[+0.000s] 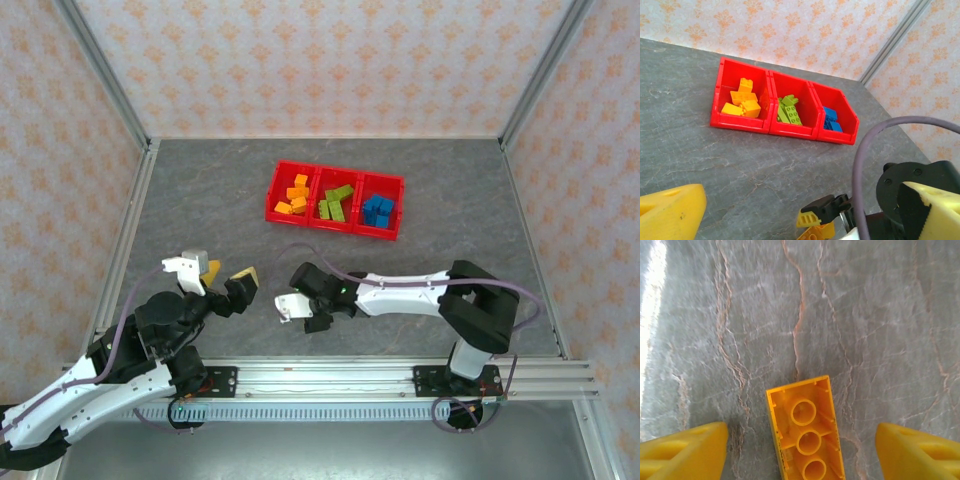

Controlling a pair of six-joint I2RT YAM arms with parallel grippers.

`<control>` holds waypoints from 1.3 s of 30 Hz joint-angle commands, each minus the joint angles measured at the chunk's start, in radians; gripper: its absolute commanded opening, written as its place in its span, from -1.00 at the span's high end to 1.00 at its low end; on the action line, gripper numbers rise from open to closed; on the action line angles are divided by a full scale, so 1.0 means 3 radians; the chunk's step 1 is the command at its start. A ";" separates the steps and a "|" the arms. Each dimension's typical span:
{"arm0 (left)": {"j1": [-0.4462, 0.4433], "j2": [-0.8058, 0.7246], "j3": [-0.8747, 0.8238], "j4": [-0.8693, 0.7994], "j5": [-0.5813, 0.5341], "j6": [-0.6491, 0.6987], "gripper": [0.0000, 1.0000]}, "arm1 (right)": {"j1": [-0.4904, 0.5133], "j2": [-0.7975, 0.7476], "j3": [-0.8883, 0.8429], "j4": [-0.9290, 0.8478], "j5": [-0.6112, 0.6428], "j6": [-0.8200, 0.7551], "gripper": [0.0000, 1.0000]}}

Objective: Sort the legos into containers by color
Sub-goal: Pick up the lego from the bottom-center of the table, then place the lego in the container.

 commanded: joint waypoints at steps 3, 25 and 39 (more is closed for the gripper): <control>0.0009 -0.0045 -0.0017 0.0019 -0.0046 0.0007 -0.98 | 0.0019 0.0158 0.0050 -0.0032 0.0270 -0.0092 -0.48; 0.0008 -0.0071 -0.0019 0.0015 -0.0064 0.0008 -0.98 | -0.0071 0.0029 0.0279 -0.0010 0.0210 0.0127 1.00; 0.0009 -0.0134 -0.0022 0.0018 -0.0082 0.0002 -0.98 | -0.0944 -0.0036 0.0980 0.0769 -0.0293 0.1763 1.00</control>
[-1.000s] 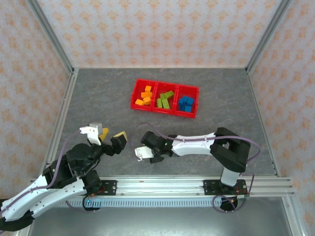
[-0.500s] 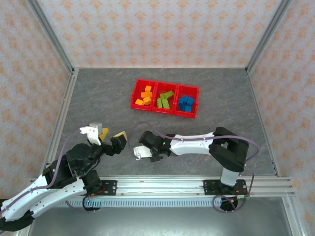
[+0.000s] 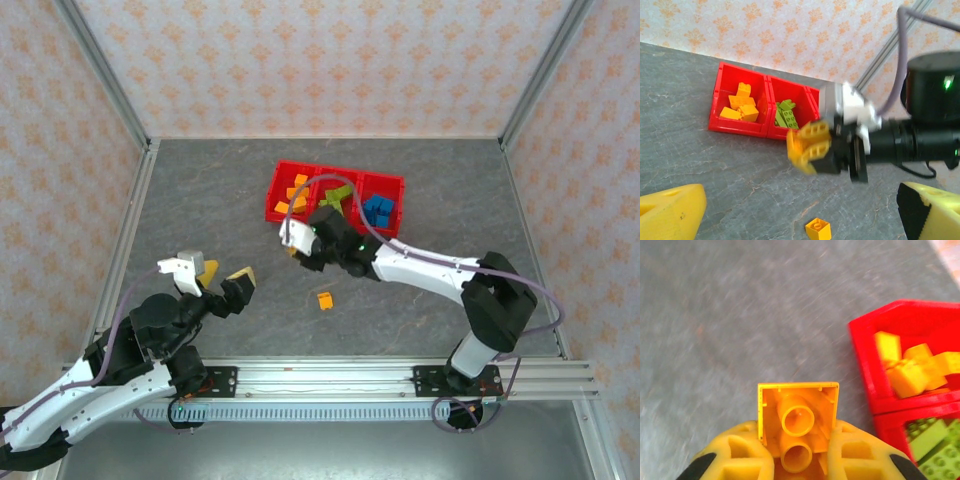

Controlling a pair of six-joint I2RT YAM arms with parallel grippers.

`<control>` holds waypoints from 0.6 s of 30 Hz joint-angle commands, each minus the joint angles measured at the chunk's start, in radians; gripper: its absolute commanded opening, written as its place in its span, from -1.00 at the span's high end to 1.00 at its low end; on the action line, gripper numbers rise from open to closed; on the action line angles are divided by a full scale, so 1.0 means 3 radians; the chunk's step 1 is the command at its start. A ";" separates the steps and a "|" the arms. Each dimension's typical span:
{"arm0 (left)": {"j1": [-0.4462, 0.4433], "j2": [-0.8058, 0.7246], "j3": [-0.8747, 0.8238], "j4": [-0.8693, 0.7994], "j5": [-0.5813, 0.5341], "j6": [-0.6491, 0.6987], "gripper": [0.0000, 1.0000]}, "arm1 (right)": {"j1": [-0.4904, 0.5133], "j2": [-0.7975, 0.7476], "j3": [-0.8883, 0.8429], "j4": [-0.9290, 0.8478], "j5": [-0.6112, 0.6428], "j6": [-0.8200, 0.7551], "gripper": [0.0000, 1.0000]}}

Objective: Sort the legos into containers by color
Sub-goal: Place the lego in the container.

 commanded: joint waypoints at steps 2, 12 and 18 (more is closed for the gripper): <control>0.0011 -0.0037 -0.0020 0.0018 -0.0082 0.0003 -0.98 | -0.0212 0.0383 0.0678 0.0181 0.0123 0.1171 1.00; 0.0012 -0.0069 -0.0020 0.0013 -0.0080 0.0004 -0.98 | -0.0449 0.1403 0.1805 0.0151 0.0055 0.2356 0.89; 0.0008 -0.0098 -0.0025 0.0016 -0.0069 0.0011 -0.98 | -0.0593 0.1804 0.2293 -0.0081 0.0061 0.2705 0.73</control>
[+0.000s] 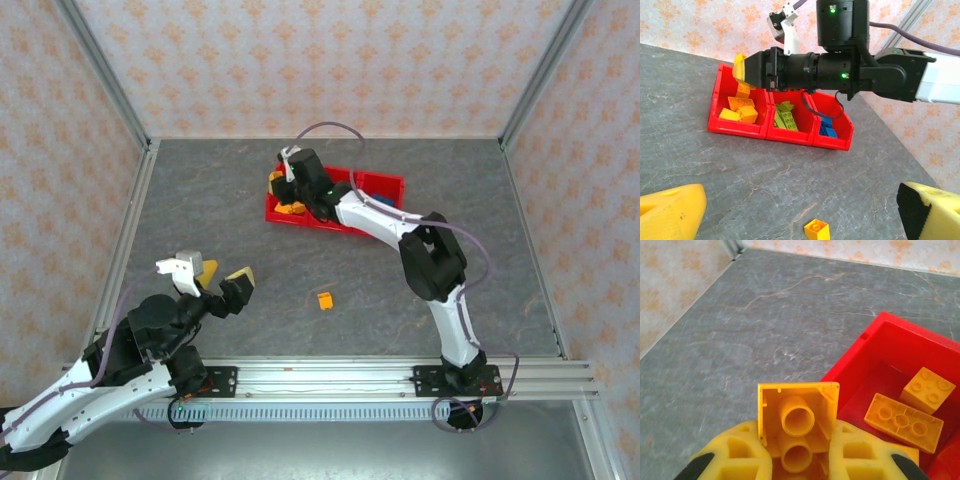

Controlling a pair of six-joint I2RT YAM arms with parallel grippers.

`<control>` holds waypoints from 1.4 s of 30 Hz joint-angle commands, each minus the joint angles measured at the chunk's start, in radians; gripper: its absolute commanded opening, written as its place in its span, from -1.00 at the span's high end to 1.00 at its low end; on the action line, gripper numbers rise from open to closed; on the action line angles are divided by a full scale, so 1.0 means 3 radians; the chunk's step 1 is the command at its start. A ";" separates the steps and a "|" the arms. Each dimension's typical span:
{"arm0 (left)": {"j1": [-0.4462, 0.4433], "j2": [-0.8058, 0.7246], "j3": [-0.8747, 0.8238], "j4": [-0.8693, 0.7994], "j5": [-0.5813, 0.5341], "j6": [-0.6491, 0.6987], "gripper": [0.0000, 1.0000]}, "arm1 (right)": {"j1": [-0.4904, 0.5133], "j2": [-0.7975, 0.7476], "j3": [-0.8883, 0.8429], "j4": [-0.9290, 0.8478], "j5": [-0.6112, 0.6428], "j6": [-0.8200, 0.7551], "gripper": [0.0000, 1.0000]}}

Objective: Sort the legos into containers by color
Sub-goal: Place the lego in the container, then pick up the lego from the bottom-center of the table.

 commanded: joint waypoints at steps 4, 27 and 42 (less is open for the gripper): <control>0.0009 -0.0071 -0.0032 0.0028 -0.0062 0.0012 -0.98 | -0.0098 0.0165 0.0316 -0.0157 0.0161 0.0382 0.47; 0.0011 -0.0047 -0.0030 0.0034 -0.0071 0.0015 -0.98 | -0.0022 -0.1457 -0.0901 -0.0442 0.0467 0.1018 -0.99; 0.0012 -0.0025 -0.0032 0.0044 -0.0023 0.0033 -0.98 | 0.0840 -0.2901 -0.2731 -0.1167 0.0742 0.2086 -0.86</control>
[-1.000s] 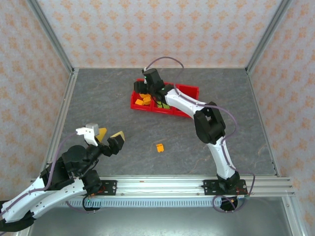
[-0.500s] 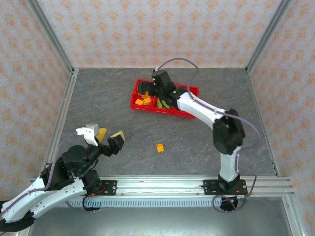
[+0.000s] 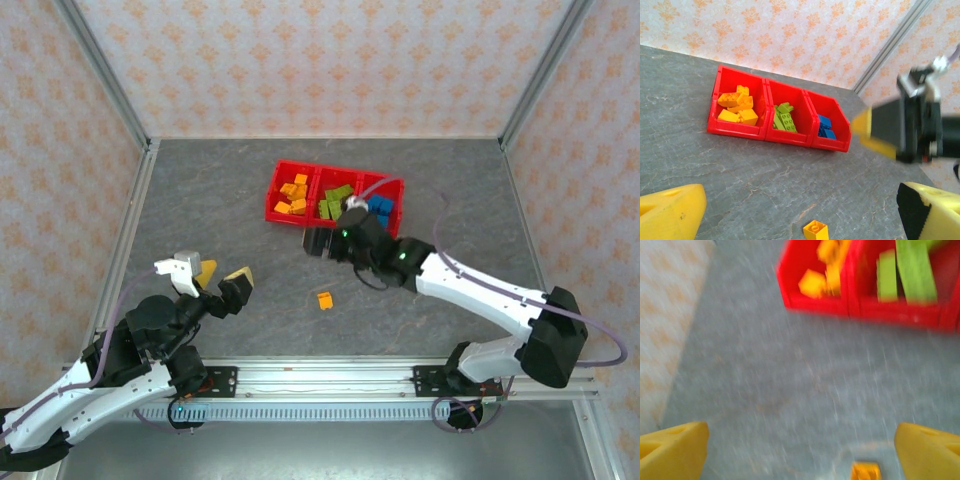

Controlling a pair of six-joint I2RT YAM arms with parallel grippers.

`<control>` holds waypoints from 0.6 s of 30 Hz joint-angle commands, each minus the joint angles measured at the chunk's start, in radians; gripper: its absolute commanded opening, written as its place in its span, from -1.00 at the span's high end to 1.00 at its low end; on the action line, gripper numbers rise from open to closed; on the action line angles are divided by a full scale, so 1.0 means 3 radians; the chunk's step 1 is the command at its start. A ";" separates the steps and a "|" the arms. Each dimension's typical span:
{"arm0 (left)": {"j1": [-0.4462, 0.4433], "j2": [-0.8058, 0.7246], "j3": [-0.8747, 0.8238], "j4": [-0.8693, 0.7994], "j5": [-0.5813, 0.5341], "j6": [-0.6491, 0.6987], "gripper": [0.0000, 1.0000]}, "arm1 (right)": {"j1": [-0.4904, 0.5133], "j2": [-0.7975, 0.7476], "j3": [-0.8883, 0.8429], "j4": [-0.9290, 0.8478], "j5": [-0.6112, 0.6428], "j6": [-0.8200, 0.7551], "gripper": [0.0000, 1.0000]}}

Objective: Sort the legos into containers by color
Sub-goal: Pick up the lego from the bottom-center of the table.

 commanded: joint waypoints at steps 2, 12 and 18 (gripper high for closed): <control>0.0012 -0.0018 -0.0034 0.0045 -0.0024 0.0033 -0.98 | 0.0267 -0.0121 -0.0353 -0.0346 0.0188 0.0485 -0.84; 0.0015 -0.0046 -0.0037 0.0055 -0.0004 0.0039 -0.98 | 0.0579 0.0426 -0.0486 -0.0271 0.0288 0.0690 -0.82; 0.0013 -0.0082 -0.0040 0.0058 -0.0004 0.0038 -0.98 | 0.0597 0.0827 -0.0297 -0.0308 0.0330 0.0589 -0.70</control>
